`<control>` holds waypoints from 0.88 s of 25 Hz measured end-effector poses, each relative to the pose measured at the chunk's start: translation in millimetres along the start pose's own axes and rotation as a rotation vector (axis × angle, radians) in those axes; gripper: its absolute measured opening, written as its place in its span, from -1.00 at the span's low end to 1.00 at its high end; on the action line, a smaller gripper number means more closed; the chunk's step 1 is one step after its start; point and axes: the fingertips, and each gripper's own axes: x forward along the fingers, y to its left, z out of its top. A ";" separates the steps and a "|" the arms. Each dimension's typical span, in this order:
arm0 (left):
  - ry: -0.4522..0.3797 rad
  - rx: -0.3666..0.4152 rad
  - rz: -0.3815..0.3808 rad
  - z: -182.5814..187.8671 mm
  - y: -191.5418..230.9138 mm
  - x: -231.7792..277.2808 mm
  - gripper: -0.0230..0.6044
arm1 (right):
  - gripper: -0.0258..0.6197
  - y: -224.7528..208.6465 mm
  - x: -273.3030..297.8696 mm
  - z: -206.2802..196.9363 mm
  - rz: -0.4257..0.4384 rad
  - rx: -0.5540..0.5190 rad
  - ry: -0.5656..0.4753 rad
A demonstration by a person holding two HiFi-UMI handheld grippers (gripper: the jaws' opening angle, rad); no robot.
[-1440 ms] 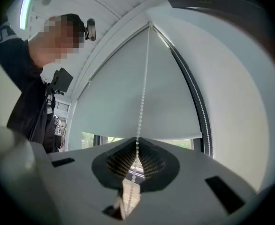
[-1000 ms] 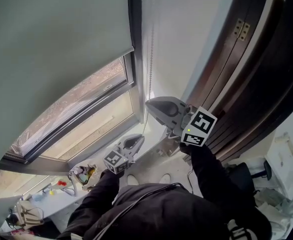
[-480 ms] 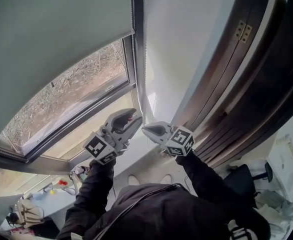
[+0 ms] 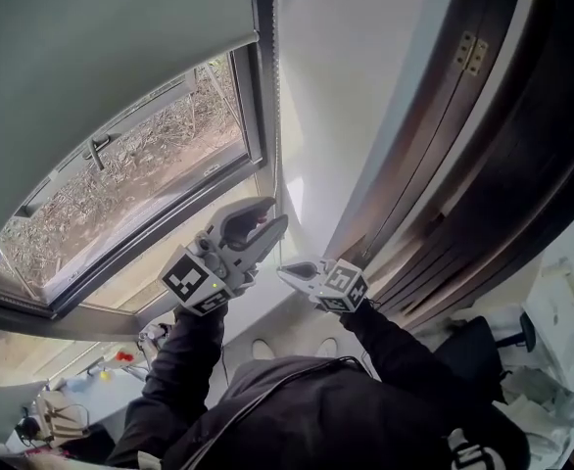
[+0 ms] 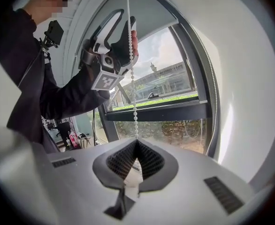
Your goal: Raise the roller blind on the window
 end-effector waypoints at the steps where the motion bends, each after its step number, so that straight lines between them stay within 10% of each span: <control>1: -0.006 0.004 0.001 0.3 0.5 0.6 -0.53 | -0.91 1.0 -1.0 -0.5 0.003 -0.002 -0.001; 18: -0.022 -0.067 -0.054 0.8 -5.5 -5.2 -0.90 | -0.90 31.5 -8.2 2.2 0.128 -0.057 -0.069; 22: -0.006 -0.067 -0.048 -15.6 -5.6 -9.7 -0.90 | -0.20 35.6 -38.4 52.7 0.184 -0.048 -0.218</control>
